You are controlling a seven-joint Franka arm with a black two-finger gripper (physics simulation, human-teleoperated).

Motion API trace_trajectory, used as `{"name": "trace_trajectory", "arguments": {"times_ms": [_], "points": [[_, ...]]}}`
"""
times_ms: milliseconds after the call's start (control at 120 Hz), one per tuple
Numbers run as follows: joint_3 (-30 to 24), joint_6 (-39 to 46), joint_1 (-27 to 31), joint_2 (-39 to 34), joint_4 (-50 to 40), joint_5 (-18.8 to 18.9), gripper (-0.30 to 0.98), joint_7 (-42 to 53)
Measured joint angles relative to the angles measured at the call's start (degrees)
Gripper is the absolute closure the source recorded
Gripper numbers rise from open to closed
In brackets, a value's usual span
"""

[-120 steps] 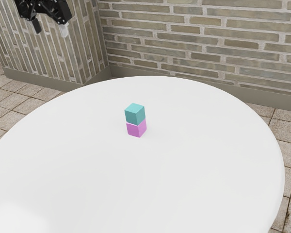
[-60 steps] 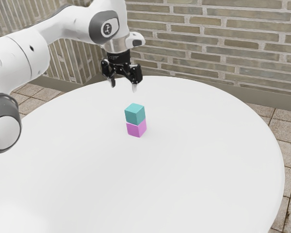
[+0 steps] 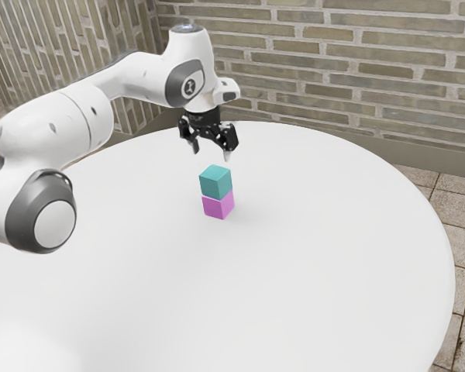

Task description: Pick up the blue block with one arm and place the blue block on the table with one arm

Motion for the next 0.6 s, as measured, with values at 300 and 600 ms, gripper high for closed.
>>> {"name": "trace_trajectory", "arguments": {"times_ms": [300, 600], "points": [[-0.2, 1.0, 0.9, 4.2, 0.8, 0.2, 0.00, 1.1], [-0.2, 1.6, 1.3, 6.3, 2.7, 0.2, 0.00, 2.1]]}}
